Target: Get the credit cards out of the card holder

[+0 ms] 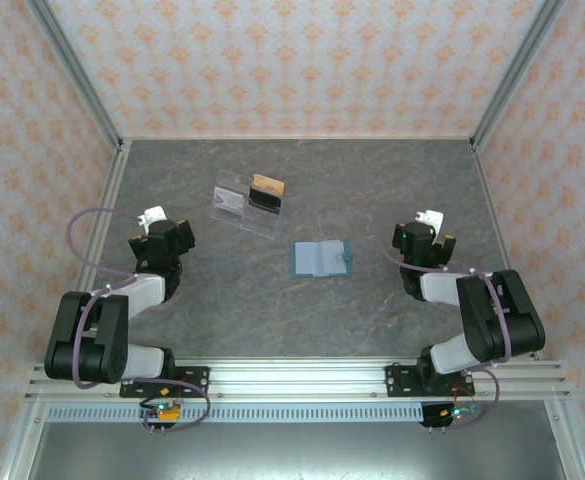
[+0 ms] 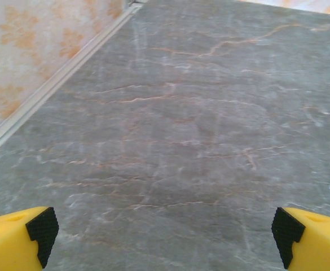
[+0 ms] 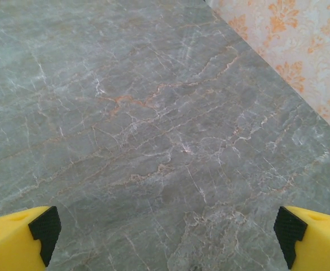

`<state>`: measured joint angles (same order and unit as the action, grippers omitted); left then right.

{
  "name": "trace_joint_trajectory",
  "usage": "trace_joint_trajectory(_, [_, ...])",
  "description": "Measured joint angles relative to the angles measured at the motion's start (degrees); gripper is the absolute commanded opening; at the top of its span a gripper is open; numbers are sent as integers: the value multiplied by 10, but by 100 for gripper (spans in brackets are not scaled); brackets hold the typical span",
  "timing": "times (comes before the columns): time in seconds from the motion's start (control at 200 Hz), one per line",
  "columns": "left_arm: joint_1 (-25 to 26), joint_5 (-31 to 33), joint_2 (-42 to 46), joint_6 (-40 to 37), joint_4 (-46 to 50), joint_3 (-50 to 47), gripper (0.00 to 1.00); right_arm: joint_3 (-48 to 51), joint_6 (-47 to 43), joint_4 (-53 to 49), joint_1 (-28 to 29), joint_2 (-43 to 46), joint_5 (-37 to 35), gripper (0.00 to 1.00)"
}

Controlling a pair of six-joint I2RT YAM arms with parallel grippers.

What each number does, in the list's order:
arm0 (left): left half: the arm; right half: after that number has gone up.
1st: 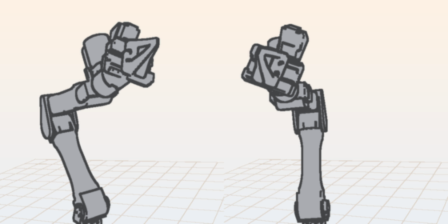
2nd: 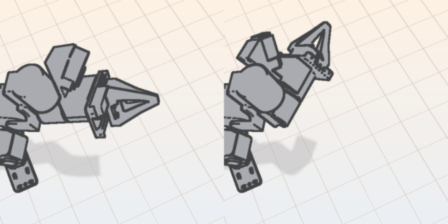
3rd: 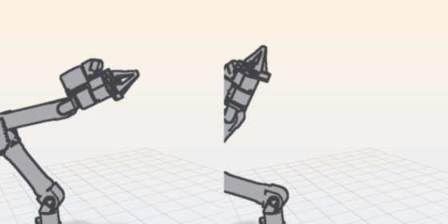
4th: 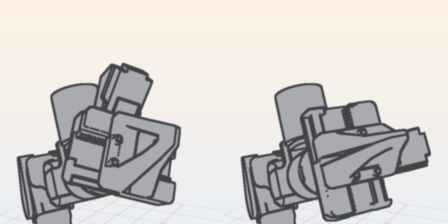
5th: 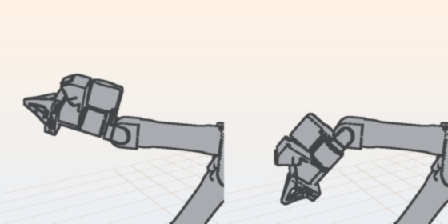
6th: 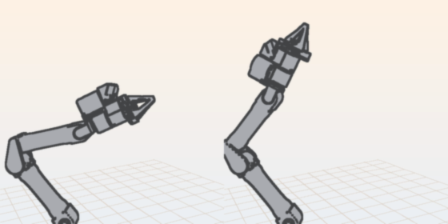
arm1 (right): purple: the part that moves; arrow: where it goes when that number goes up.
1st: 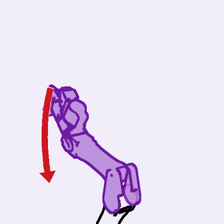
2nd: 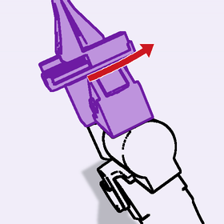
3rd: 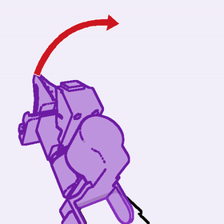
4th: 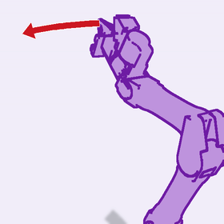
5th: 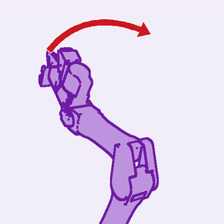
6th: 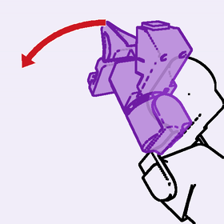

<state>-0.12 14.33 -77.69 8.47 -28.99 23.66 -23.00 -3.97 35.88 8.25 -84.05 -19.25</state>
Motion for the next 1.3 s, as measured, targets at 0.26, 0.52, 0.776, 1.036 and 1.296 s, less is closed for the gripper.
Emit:
trace_joint_trajectory(0.26, [9,-47,-39,-37,-108,-16,100,10,-2,92,-28,-5,69,100])
trace_joint_trajectory(0.52, [49,-43,-81,-71,-131,-15,100,10,1,109,-31,-28,83,100])
trace_joint_trajectory(0.776, [49,-28,-81,-71,-134,-15,100,7,9,104,-36,-29,83,100])
trace_joint_trajectory(1.036, [49,-28,-81,-71,-134,-15,100,7,9,104,-36,-29,83,100])
trace_joint_trajectory(1.296, [41,-35,-81,-71,-133,-11,100,7,10,104,-36,-29,83,100])
